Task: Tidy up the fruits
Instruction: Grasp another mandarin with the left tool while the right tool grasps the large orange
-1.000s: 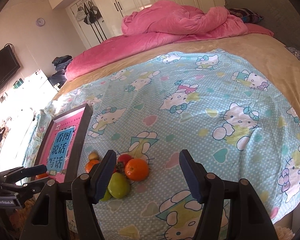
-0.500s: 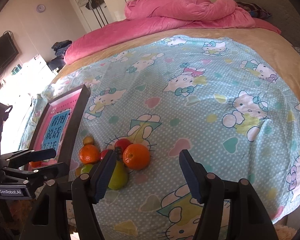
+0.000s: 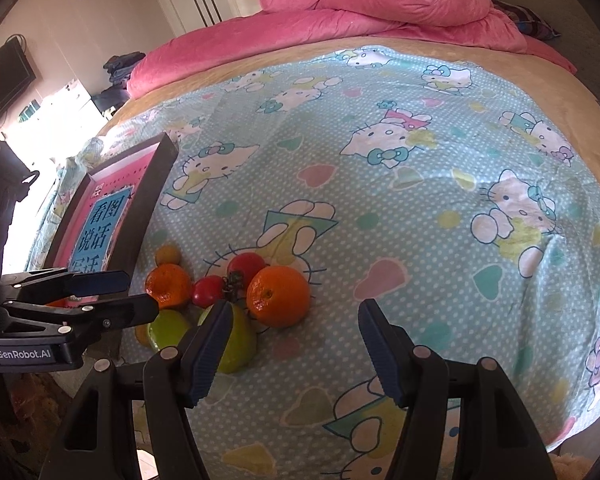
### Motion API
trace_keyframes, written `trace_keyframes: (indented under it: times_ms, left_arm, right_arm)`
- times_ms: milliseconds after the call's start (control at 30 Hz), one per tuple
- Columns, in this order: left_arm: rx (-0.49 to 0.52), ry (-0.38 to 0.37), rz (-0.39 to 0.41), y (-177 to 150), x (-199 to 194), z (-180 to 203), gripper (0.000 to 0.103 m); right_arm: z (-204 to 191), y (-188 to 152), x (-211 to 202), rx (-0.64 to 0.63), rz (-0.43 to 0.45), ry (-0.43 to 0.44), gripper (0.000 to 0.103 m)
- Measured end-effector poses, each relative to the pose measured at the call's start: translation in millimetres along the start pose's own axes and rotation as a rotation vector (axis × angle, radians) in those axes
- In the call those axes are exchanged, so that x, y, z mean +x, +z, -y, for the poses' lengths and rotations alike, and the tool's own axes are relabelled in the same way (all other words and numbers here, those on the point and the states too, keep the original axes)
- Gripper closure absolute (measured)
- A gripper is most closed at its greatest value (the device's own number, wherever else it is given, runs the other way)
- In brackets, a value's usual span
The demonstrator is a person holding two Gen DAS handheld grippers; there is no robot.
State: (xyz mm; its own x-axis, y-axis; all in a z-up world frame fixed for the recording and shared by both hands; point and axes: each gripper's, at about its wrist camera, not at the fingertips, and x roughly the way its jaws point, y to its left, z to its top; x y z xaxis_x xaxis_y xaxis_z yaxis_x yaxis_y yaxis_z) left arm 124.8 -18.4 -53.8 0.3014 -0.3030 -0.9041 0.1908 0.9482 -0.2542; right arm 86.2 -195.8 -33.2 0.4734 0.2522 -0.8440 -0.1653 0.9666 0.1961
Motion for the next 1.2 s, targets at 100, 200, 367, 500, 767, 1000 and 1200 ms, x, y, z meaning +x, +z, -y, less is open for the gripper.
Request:
trace_keyframes:
  times_ms: [100,200,367,500,767,1000,1200]
  left_arm:
    - [-0.003,-0.009,-0.007,0.0,3.5,-1.9,0.043]
    - [-0.01,-0.011,-0.015,0.2,7.2,-4.1,0.043]
    - [-0.029,-0.019,-0.023,0.9,13.2,-8.7,0.044]
    - [-0.04,-0.026,-0.025,2.8,16.5,-9.5,0.044]
    - [-0.04,-0.039,-0.025,5.0,21.4,-9.2,0.044]
    - [-0.028,-0.023,-0.023,7.1,23.7,-7.6,0.044]
    - [-0.008,0.005,-0.026,9.1,26.4,-5.4,0.044]
  right_arm:
    - [-2.5,0.1,6.5,-0.009,-0.014,-0.007,0.038]
    - [-3.9,0.8,9.7,-0.013,-0.019,-0.007,0.038]
    - [-7.4,1.1,14.9,-0.026,-0.023,-0.017,0.038]
    - [-8.2,0.9,19.2,-0.027,-0.03,-0.019,0.038]
    - [-0.9,2.7,28.4,0.02,-0.04,-0.004,0.043]
    - [1.5,3.1,33.9,0.047,-0.041,0.026,0.049]
    - [-5.9,5.2,37.8,0.034,-0.041,0.026,0.059]
